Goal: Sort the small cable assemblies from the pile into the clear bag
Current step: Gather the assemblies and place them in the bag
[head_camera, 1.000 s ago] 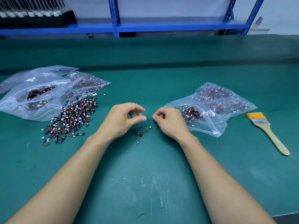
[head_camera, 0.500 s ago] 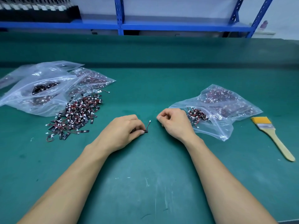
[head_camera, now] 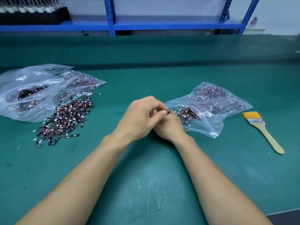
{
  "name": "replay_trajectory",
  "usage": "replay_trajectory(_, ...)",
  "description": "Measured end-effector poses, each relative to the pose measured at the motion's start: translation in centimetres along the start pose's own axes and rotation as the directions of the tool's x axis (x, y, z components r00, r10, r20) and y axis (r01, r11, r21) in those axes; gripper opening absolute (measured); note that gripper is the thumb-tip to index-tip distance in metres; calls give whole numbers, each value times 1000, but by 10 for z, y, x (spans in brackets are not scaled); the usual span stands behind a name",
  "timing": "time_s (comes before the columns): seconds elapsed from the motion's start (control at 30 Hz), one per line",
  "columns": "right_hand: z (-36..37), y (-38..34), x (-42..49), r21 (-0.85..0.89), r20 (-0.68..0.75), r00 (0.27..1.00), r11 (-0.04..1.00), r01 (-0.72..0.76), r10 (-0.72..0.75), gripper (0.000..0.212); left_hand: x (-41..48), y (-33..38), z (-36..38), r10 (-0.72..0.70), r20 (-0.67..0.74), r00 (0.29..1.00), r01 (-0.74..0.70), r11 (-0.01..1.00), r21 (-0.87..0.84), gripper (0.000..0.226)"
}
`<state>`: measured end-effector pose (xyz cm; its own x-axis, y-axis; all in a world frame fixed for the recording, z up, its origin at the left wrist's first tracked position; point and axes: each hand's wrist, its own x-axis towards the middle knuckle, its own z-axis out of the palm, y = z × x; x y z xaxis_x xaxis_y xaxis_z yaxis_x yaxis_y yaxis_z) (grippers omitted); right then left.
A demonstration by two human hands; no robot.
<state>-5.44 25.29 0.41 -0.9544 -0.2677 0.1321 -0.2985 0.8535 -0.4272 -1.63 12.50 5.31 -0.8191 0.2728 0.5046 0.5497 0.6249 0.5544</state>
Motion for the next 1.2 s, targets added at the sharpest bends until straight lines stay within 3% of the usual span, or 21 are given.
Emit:
replay_trajectory(0.13, 6, 5, 2, -240, 71, 995, 967, 81, -66, 41, 28, 23, 31, -74, 145, 987, 42, 976, 213, 13)
replay_trajectory(0.23, 9, 7, 2, -251, 50, 997, 966, 66, -55, 41, 43, 29, 43, -140, 79, 987, 115, 958, 263, 15)
replay_trajectory(0.33, 11, 1, 0, -265, 69, 994, 959, 104, -89, 37, 47, 29, 46, -120, 69, 990, 101, 966, 237, 19)
replay_trajectory(0.5, 5, -18, -12, -2, 61, 990, 992, 128, -128, 36, 36, 16, 34, -123, 70, 990, 115, 986, 118, 24)
replay_trajectory(0.73, -2, -39, -21, 74, 92, 984, 987, 143, -149, 39, 18, -8, 14, -196, 84, 977, 190, 979, 76, 20)
replay_trajectory(0.87, -2, -39, -22, 72, 119, 980, 986, 152, -160, 31, 17, -18, 15, -280, 68, 958, 273, 957, 99, 24)
replay_trajectory(0.93, -1, -38, -21, 66, 130, 978, 986, 155, -163, 31, 18, -20, 17, -354, 125, 927, 345, 934, 87, 27)
replay_trajectory(1.1, 1, -34, -21, 143, 132, 979, 981, 133, -152, 31, 32, -14, 17, -529, 358, 769, 568, 823, -5, 33)
replay_trajectory(1.2, 0, -33, -21, 167, 114, 983, 978, 124, -144, 14, 39, -14, 17, -443, 305, 843, 482, 874, -61, 43)
